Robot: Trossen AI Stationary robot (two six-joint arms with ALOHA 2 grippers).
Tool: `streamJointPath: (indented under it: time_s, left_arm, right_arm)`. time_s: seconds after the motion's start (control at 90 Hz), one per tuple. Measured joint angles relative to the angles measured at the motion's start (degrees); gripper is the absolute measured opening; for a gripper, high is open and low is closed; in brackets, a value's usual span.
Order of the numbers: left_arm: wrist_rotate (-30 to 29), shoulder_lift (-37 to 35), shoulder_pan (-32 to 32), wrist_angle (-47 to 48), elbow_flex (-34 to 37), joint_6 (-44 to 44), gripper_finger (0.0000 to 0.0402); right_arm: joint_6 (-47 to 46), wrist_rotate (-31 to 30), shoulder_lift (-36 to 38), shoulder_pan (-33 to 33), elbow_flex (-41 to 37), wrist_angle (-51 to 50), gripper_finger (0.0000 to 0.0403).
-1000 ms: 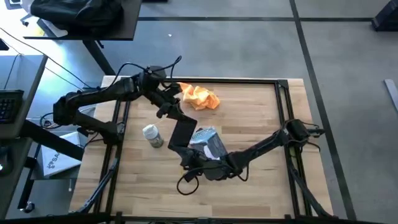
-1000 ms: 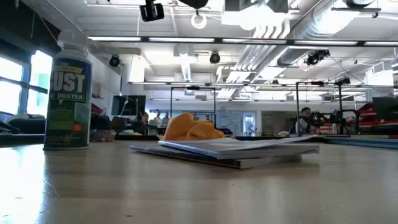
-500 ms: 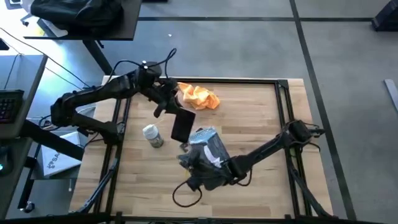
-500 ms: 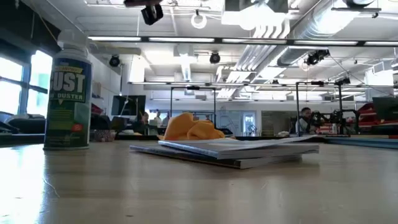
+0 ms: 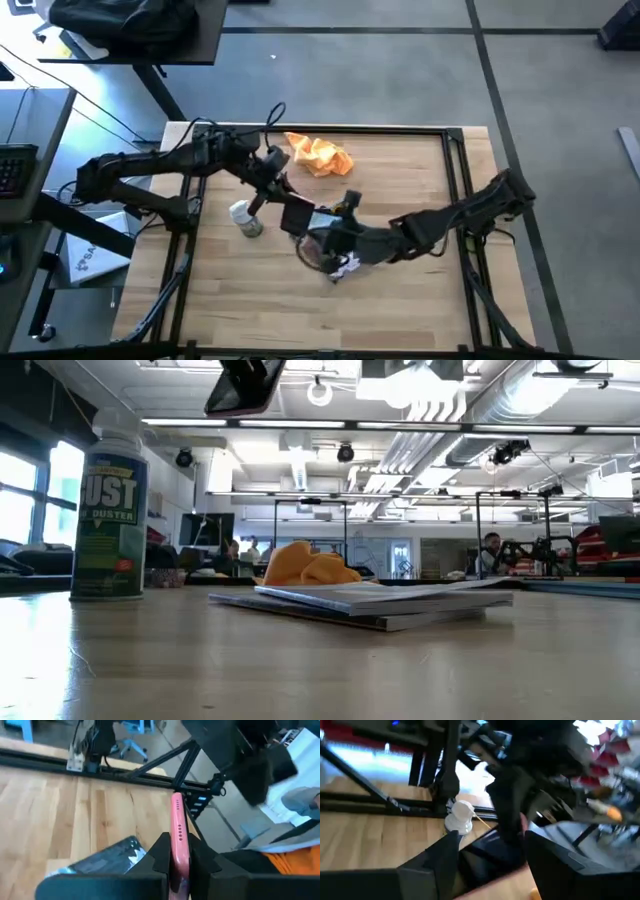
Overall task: Apply microfiber cloth
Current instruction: Spray the cellphone using the spray bottle
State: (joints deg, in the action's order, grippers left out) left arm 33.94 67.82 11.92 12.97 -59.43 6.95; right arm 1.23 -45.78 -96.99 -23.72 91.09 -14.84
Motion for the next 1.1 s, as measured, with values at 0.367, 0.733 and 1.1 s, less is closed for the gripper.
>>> streamJointPath:
  time_s: [0.367,0.733,1.1]
  left_arm:
    - [-8.9,-2.2,-5.8,-4.3,2.5,-10.2,0.0010]
    - [-14.0,-2.3,-9.1,-7.2,2.5,-11.7,0.0010]
    - [-12.8,-2.3,-9.0,-7.7,2.5,-11.0,0.0015]
  right_arm:
    - [-21.8,11.0,-0.5,7.2,-0.1,-5.7,0.0192]
    - [-21.9,14.7,-1.3,7.7,-0.1,-4.2,0.0123]
    - [-19.8,15.5,-1.3,8.3,-0.1,-3.9,0.0009]
